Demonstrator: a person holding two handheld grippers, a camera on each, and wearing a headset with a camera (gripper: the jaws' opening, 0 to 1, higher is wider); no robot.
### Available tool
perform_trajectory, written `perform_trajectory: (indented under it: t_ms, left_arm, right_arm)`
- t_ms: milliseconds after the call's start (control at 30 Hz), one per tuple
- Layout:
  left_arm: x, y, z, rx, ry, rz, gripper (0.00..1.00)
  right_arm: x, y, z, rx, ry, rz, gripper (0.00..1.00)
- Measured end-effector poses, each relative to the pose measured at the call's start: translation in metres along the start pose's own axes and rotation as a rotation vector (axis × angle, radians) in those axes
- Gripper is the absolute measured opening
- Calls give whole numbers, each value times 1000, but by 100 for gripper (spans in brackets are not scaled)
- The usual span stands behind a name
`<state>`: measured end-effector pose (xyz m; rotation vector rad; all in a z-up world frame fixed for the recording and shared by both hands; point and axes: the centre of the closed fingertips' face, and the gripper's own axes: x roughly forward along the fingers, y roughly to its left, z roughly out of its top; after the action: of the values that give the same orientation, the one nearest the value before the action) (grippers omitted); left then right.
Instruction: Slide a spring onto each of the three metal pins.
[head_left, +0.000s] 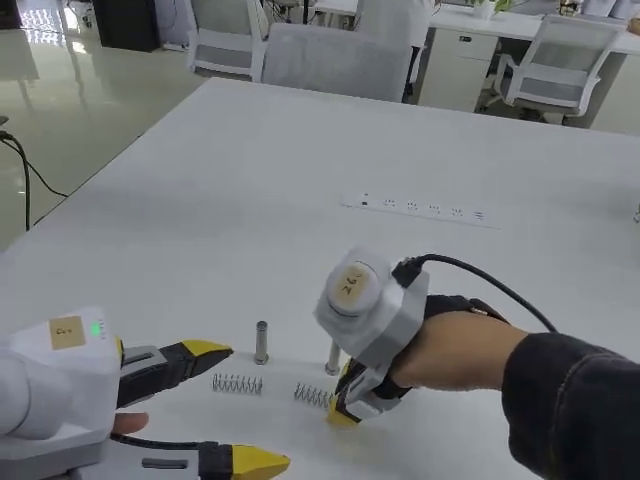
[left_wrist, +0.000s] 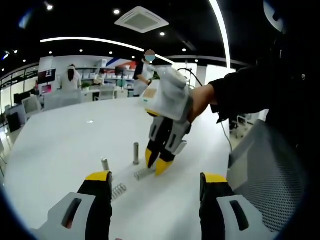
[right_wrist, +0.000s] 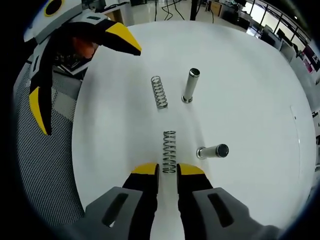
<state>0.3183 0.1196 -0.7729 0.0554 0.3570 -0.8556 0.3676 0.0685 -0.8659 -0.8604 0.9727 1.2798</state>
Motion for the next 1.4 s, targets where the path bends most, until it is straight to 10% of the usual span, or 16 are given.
perform_trajectory:
  t_ms: [433,1400]
  left_arm:
    - [0,-1,-1,3,3,-5,67]
    - [14,-14,-6,60,44,-106,57]
  right_arm:
    - [0,-5,-1,-60,7,-49,7]
    - [-45,27,-12,-139,37,34,7]
